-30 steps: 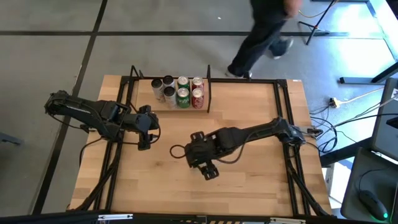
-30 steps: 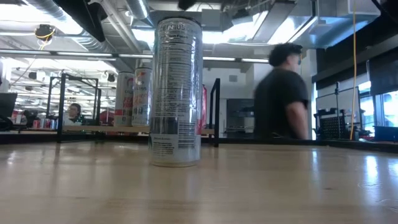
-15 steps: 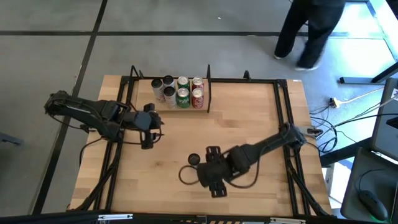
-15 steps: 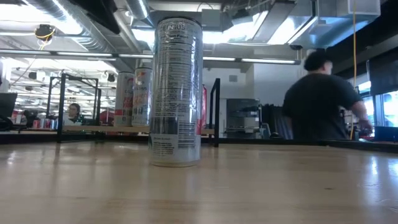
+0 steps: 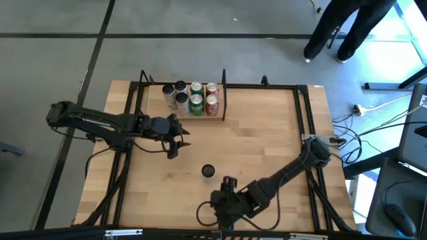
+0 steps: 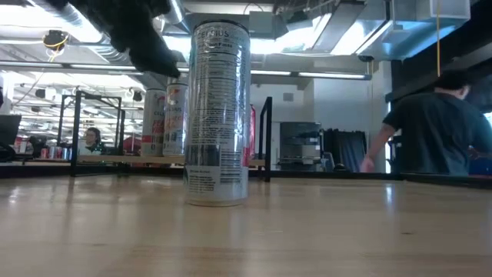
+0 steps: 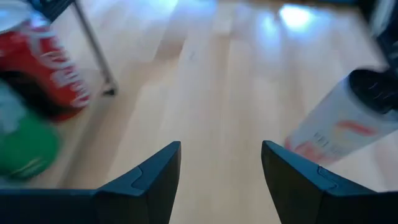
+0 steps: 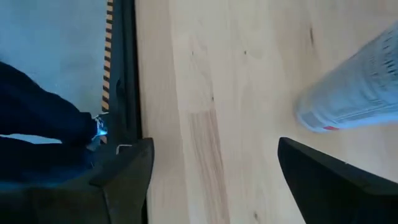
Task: Place canned beverage on shelf
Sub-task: Put the white-pink soda can on the shelf aligned with the other white-pink soda can
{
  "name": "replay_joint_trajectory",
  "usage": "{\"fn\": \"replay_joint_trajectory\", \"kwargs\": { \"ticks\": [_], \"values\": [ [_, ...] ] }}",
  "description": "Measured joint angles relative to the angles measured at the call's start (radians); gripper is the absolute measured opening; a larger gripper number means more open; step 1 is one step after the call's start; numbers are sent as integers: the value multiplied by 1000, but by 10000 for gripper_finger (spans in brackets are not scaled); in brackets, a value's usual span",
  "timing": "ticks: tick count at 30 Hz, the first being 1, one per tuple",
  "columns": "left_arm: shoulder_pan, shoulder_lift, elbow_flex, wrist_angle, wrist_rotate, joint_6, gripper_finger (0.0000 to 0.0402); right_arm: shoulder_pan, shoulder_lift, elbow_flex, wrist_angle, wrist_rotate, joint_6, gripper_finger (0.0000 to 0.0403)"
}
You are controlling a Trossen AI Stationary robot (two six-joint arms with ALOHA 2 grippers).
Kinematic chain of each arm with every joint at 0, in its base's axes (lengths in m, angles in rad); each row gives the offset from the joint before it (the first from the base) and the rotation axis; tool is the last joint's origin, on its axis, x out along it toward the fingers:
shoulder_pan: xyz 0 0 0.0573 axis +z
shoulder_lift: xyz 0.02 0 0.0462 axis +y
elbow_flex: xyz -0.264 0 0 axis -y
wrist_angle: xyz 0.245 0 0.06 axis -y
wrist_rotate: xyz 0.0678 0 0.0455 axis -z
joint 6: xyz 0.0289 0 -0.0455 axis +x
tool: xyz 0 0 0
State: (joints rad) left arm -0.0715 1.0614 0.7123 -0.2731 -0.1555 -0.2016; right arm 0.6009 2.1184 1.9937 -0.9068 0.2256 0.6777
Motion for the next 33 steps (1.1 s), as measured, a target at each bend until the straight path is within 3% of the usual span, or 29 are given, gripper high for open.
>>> {"fn": "replay_joint_trajectory", "kwargs": {
  "ticks": [6,17,23,28,33],
  "values": [
    [-2,49,-97,238,93,-52,211,-14,-1,-19,39,-16,-43,326],
    [-23,269,-75,361,95,-53,211,-58,-10,-148,210,-3,-77,326],
    [-24,334,-75,475,135,-53,211,-62,-57,-261,241,107,-50,326],
    [-30,378,-74,552,171,-54,211,-87,-68,-326,346,64,-67,326],
    [-52,387,-75,559,239,-59,211,-92,-69,-328,333,55,-102,326]
  ]
}}
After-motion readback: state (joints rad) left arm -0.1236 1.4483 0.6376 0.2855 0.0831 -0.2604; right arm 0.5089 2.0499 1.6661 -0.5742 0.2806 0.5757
